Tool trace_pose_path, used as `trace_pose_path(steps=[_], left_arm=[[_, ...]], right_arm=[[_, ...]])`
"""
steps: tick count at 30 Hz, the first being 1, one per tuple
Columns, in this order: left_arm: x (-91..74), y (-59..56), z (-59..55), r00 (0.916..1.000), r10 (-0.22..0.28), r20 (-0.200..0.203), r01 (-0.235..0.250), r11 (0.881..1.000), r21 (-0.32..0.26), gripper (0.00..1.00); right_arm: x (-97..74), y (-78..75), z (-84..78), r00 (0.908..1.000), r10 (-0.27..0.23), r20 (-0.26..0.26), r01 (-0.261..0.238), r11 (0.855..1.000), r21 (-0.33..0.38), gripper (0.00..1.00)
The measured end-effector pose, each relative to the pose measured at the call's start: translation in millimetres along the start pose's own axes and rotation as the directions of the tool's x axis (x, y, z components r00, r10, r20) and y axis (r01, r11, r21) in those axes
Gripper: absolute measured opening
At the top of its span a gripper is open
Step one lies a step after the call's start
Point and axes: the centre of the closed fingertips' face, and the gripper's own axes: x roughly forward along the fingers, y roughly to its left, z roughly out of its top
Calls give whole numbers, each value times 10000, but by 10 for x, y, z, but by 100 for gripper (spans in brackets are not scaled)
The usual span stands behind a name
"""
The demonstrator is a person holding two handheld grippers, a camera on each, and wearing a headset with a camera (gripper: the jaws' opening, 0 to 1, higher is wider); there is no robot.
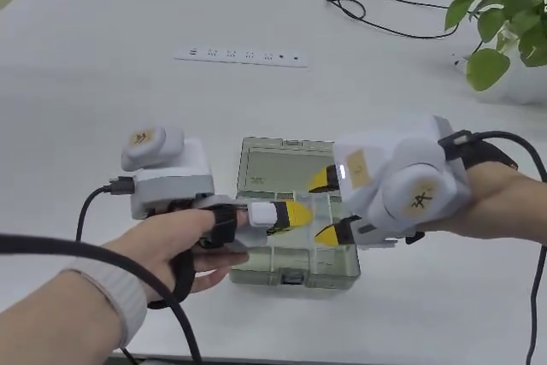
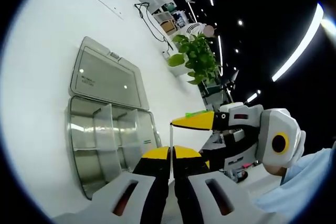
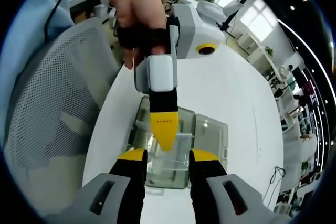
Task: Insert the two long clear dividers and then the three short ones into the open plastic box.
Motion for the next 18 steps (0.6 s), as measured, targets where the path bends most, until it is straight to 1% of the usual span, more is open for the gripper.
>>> trace_pose_path(steps=[5,6,7,8,9,12,13,14,15,16,17,18], left_arm=[[-17,9,-9,10000,-67,-35,68,10000,60,0],[-21,5,-8,9999,-110,-30,110,9999,64,0],[-25,-1,-6,9999,-148,-5,148,9998,100,0],[-33,1,-10,9999,-141,-38,141,9997,207,0],[-38,5,-12,9999,-119,-54,120,9994,318,0],[-60,-15,-44,9992,-240,-315,270,9947,989,0],[-69,-24,-69,9983,-276,-504,349,9881,1499,0],[-73,-51,-84,9975,-384,-588,482,9835,1742,0],[-82,-98,-108,9956,-578,-735,722,9747,2116,0],[-88,-117,-124,9946,-619,-828,798,9687,2350,0],[-95,-128,-150,9929,-627,-1011,875,9605,2642,0],[-101,-147,-183,9902,-669,-1225,1023,9451,3102,0]], right_arm=[[7,15,10,9999,160,15,-160,9999,2,33],[3,10,4,9999,150,-18,-150,9999,36,33],[-2,-1,3,9999,124,5,-124,9999,89,37],[-16,-15,7,9998,144,129,-148,9994,303,42],[-41,-27,7,9996,203,215,-214,9983,551,44],[-125,-75,19,9983,292,504,-343,9941,1028,42],[-144,-81,18,9977,366,577,-435,9914,1235,41],[-165,-67,17,9962,565,660,-653,9879,1403,40],[-192,-68,19,9944,708,785,-827,9837,1596,38],[-215,-49,30,9909,937,964,-1106,9759,1883,36],[-224,-41,32,9895,1033,1015,-1218,9728,1972,35],[-245,-26,38,9858,1241,1135,-1467,9645,2198,34]])
